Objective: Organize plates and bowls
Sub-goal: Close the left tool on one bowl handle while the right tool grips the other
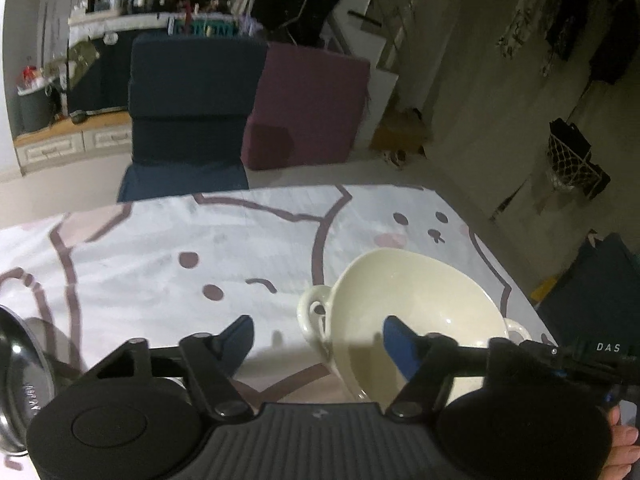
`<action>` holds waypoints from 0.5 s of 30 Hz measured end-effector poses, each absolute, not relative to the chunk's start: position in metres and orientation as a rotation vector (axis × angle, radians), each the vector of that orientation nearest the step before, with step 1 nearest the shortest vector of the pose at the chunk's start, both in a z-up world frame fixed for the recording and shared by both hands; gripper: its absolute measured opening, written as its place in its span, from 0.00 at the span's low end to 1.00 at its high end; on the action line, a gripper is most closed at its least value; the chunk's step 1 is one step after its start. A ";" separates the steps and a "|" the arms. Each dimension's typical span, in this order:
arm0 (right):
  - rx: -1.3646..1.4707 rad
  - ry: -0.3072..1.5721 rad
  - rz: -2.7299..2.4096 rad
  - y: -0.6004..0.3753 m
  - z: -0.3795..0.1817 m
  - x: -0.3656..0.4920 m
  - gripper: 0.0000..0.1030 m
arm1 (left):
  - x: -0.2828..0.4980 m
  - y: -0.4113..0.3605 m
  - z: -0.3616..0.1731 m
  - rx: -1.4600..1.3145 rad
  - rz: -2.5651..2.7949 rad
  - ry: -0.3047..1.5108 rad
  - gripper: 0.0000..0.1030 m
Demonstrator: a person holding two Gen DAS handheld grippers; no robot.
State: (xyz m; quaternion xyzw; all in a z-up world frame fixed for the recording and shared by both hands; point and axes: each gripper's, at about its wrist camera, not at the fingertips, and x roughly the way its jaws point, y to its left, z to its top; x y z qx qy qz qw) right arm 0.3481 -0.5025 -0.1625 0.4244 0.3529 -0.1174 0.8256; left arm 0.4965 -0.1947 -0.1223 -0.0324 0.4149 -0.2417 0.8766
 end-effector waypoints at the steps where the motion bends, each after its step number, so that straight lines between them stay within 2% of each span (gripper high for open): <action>1: 0.901 0.753 -0.238 -0.504 -0.163 0.349 0.13 | 0.500 -0.197 -0.125 -0.070 -0.508 0.877 0.63; 5: 0.931 0.774 -0.163 -0.517 -0.166 0.354 0.26 | 0.510 -0.202 -0.133 -0.070 -0.521 0.913 0.53; 6: 0.928 0.777 -0.152 -0.518 -0.167 0.356 0.38 | 0.512 -0.204 -0.135 -0.069 -0.525 0.923 0.50; 8: 0.891 0.784 -0.145 -0.518 -0.166 0.360 0.52 | 0.516 -0.207 -0.138 -0.062 -0.537 0.944 0.48; 13: 0.783 0.825 -0.155 -0.506 -0.165 0.370 0.51 | 0.526 -0.212 -0.145 -0.022 -0.550 0.982 0.42; 15: 0.780 0.833 -0.144 -0.507 -0.166 0.375 0.46 | 0.530 -0.213 -0.148 -0.013 -0.551 1.002 0.33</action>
